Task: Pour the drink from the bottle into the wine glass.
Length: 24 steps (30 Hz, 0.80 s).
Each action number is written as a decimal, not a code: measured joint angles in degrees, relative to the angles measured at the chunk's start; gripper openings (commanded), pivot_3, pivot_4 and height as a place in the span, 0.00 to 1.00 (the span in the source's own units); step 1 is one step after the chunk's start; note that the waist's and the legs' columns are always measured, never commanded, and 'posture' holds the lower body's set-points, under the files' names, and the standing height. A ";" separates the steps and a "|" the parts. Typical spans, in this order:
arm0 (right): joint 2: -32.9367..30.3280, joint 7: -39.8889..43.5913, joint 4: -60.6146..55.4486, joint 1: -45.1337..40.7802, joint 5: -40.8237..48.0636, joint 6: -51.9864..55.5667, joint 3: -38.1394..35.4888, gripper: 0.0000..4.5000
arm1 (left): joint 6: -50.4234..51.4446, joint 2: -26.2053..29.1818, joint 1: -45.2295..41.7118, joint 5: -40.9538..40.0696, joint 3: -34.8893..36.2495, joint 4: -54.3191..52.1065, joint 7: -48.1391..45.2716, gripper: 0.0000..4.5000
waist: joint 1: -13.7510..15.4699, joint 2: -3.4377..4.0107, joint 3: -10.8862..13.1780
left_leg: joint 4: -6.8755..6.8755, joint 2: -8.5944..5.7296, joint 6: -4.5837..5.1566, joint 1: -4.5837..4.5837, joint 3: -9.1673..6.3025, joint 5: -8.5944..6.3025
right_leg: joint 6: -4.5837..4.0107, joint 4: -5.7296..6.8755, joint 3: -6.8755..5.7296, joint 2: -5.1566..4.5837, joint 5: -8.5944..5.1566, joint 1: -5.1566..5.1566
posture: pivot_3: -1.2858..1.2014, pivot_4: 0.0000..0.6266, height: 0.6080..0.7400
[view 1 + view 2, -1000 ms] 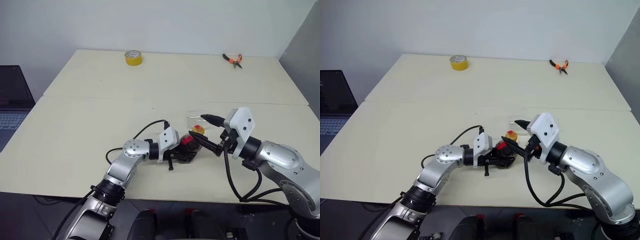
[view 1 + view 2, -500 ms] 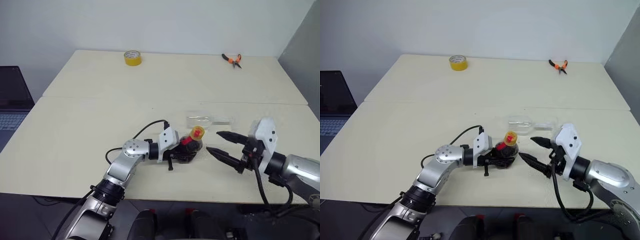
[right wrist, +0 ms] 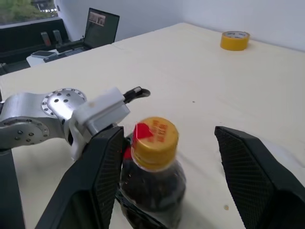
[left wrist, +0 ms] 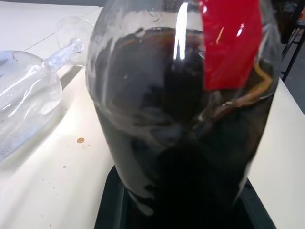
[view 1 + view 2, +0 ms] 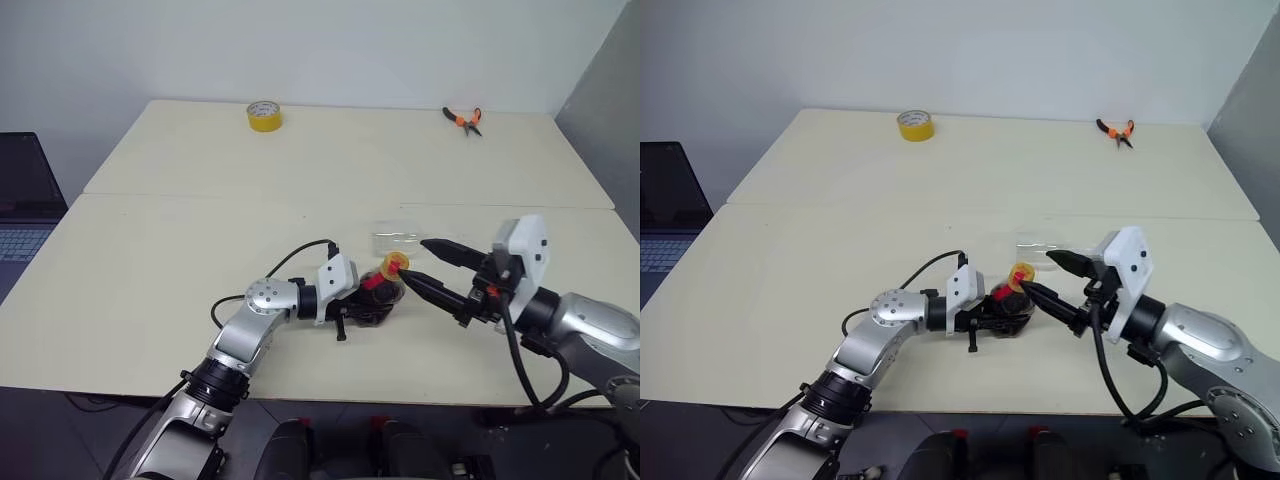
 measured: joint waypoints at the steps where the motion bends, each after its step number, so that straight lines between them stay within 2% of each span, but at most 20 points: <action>1: 0.24 -0.61 0.02 -0.38 -0.23 0.09 0.68 0.72 | 0.00 -0.03 0.00 0.00 0.00 0.00 0.00 0.17 | 0.00 0.00 0.00 | 0.00 0.00 0.00 0.00 0.00 0.00 | 0.00 0.00 0.00 0.00 0.00 0.00 | 0.52 0.24 1.00; 8: 1.06 -2.79 0.40 -1.27 -1.81 0.47 4.00 0.72 | 0.00 -0.12 0.00 0.04 -0.01 0.04 0.02 0.17 | 0.00 0.00 0.00 | 0.00 0.00 0.00 0.00 0.00 0.00 | 0.00 0.00 0.00 0.00 0.00 -0.01 | 0.52 0.24 1.00; 21: 1.07 -1.98 1.50 -1.26 -2.25 0.47 5.68 0.72 | -0.05 -0.10 0.01 0.07 -0.01 0.04 0.04 0.17 | 0.00 0.00 0.00 | 0.00 0.00 0.00 0.00 0.00 0.00 | 0.00 0.00 0.00 0.00 0.00 -0.01 | 0.52 0.24 1.00; 24: 1.54 -2.05 1.76 -1.27 -2.31 0.47 5.86 0.59 | -0.11 -0.08 0.02 0.12 -0.01 0.04 0.04 0.17 | 0.00 0.00 0.00 | 0.00 0.01 0.00 0.00 0.00 0.00 | 0.00 0.01 0.00 0.00 0.00 -0.01 | 0.52 0.24 1.00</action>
